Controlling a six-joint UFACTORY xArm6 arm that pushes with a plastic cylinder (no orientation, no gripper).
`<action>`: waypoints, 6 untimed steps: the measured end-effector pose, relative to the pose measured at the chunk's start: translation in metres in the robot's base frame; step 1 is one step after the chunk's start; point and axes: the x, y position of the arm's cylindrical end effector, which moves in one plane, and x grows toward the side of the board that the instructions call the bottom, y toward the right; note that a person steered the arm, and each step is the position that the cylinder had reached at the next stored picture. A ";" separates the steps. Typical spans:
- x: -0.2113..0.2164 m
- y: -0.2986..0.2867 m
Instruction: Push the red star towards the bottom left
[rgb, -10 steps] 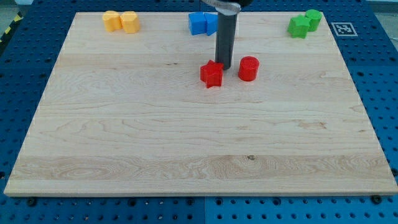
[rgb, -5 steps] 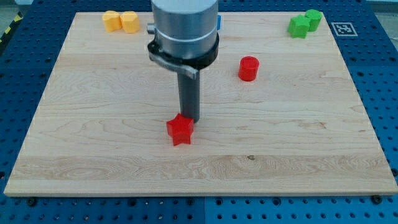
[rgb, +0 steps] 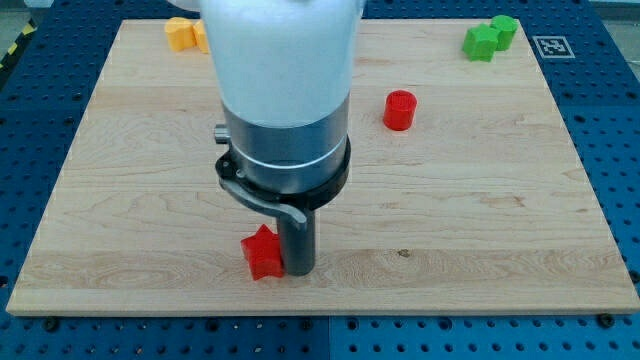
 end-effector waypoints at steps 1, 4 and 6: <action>0.000 -0.016; -0.027 -0.047; -0.027 -0.094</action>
